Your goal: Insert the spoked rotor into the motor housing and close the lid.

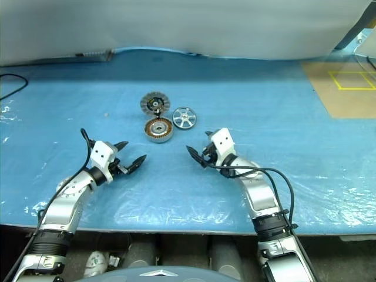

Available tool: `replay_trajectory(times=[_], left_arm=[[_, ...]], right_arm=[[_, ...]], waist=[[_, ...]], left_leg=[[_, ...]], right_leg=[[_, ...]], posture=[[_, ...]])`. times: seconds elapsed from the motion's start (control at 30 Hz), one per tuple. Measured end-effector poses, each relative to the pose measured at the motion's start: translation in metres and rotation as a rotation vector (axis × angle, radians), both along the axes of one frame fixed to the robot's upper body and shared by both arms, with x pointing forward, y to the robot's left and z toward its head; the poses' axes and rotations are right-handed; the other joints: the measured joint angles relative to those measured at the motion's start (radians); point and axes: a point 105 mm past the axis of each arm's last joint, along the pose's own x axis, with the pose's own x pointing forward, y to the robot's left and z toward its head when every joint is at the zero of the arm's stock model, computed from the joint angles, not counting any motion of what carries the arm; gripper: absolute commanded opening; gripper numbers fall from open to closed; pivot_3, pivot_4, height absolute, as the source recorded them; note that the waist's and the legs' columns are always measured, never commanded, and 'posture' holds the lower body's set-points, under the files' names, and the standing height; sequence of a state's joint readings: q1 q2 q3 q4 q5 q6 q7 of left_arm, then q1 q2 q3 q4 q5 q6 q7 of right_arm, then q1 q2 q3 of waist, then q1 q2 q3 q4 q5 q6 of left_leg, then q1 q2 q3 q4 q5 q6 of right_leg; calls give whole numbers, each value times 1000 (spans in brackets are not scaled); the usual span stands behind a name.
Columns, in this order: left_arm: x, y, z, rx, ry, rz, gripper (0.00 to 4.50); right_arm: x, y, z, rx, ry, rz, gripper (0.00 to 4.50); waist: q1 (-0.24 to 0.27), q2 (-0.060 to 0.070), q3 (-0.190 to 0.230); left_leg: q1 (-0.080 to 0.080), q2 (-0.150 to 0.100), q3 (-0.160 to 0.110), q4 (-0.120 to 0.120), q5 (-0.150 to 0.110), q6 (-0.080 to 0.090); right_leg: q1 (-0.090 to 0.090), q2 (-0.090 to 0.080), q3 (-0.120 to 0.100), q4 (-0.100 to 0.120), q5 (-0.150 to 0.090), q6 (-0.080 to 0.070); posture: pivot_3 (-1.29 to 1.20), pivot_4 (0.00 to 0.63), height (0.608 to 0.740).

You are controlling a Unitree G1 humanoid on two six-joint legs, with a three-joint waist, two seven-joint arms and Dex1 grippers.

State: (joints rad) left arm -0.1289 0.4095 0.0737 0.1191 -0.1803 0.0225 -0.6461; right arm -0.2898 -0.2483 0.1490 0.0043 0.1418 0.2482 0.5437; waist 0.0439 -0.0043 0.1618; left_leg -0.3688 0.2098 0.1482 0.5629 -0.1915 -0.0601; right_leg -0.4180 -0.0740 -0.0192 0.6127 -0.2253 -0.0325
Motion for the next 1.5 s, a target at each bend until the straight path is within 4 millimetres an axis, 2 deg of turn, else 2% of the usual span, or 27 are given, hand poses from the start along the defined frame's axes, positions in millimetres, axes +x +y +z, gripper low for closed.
replay_trajectory(times=[0.27,0.43,0.57,0.7,0.83,1.0,1.2,1.5], left_arm=[[0,-1,2,0,0,-1,4500],[-1,-2,4,0,0,3,4500],[-1,-3,5,-2,-6,3,4500],[-2,-8,7,-19,-36,0,4500],[-3,-13,11,-36,-73,-2,4500],[-7,-19,7,-70,-70,-6,4500],[-15,-20,-2,-88,-62,-4,4500],[-18,-15,-12,-97,-54,8,4500]], right_arm=[[0,1,-1,-10,1,6,4478],[-3,14,-9,-90,58,75,4478],[-1,42,7,-190,90,229,4478],[5,70,31,-332,0,352,4478],[19,92,32,-459,-34,392,4478],[36,113,33,-520,-54,398,4478],[51,120,20,-587,-51,388,4478],[57,123,7,-650,-38,419,4478]], waist=[[0,0,0],[-2,0,0],[-5,0,0],[-2,0,0],[-2,0,0],[-4,0,0],[-3,0,0],[-4,0,0]], left_leg=[[0,0,0,0,0,0],[0,0,0,0,0,0],[1,0,0,0,0,0],[0,0,0,0,0,0],[0,0,0,0,0,0],[-1,1,0,0,0,0],[-1,1,0,0,0,0],[-1,3,0,3,0,0]], right_leg=[[0,0,0,0,0,0],[0,0,0,0,0,0],[0,0,0,1,0,0],[0,0,0,1,0,0],[-1,0,0,2,0,0],[-2,0,0,2,0,-1],[-2,0,0,3,0,-1],[-3,0,-1,7,-1,-3]], posture=[[0,150,740],[0,150,740],[0,150,740],[0,150,740],[0,150,740],[0,150,740],[0,150,740],[0,150,740]])
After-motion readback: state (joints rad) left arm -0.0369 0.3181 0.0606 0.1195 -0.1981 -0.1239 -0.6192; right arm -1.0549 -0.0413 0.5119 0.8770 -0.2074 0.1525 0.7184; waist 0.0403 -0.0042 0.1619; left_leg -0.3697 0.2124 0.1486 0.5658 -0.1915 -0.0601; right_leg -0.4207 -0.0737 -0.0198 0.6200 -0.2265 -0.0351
